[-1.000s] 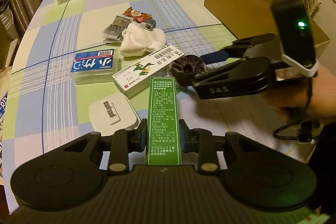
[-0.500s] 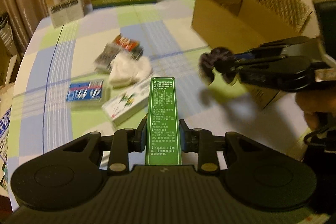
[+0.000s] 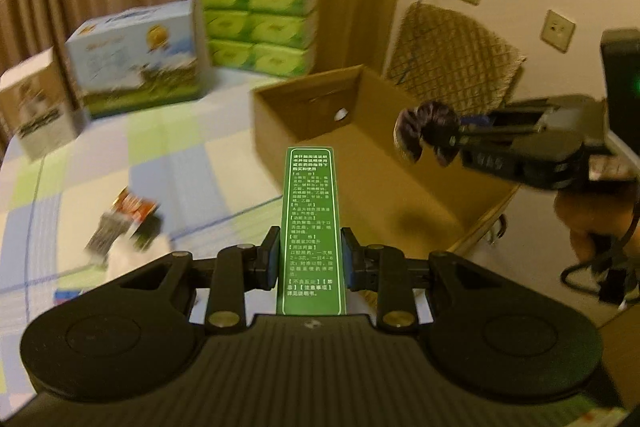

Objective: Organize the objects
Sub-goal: 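Carry both held items into the cardboard box and open both tools, then withdraw both open tools from the box back over the table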

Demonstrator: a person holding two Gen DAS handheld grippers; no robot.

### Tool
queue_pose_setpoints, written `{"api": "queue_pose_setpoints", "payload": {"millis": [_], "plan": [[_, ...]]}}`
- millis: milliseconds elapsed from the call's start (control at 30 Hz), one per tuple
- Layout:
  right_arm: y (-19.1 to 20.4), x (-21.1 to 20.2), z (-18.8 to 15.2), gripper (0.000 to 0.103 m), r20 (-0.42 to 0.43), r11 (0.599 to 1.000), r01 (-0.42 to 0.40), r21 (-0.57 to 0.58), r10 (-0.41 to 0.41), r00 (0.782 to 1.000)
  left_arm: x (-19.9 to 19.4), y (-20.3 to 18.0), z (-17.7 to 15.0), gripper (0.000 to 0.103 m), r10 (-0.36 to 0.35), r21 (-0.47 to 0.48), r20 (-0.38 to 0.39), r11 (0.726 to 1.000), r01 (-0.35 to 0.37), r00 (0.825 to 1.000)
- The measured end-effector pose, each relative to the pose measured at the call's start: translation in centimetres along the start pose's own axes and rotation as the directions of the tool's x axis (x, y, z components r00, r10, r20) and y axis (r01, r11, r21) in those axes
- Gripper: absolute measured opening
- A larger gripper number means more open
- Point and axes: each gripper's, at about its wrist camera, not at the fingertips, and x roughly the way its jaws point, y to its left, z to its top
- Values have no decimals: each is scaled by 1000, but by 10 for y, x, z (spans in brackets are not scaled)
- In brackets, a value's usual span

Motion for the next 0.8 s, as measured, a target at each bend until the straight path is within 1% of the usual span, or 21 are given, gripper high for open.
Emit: {"api": "queue_pose_setpoints", "payload": {"millis": [267,400,467,533,600,633,667,700,800], "plan": [[-50,2,-21,11,-34,997,24,80,-22,999,40,-49,32,25,-44,49,-10,998,45,999],[-69,7,-26,11,-44,992,24,125,-19,999,60,-62,41,25,-49,68,-21,996,50,999],[-77,10,-28,12,-46,989,26,146,-20,999,70,-66,43,25,-40,75,-18,996,41,999],[-85,14,-31,21,-51,984,25,174,-16,999,80,-70,45,25,-27,82,-19,996,29,999],[-92,16,-34,35,-51,976,9,216,2,999,88,-72,46,25,-23,83,-33,996,25,999],[-94,16,-35,40,-51,974,4,225,7,999,88,-72,45,25,-19,83,-31,996,21,999],[-95,15,-36,50,-49,973,4,230,7,999,86,-71,44,25,-19,82,-26,996,21,999],[-97,14,-38,54,-41,972,6,235,4,999,83,-69,44,25,-23,77,-22,997,24,1000],[-99,9,-40,58,-29,966,-8,258,16,999,73,-62,41,26,-12,57,-10,998,13,1000]]}}
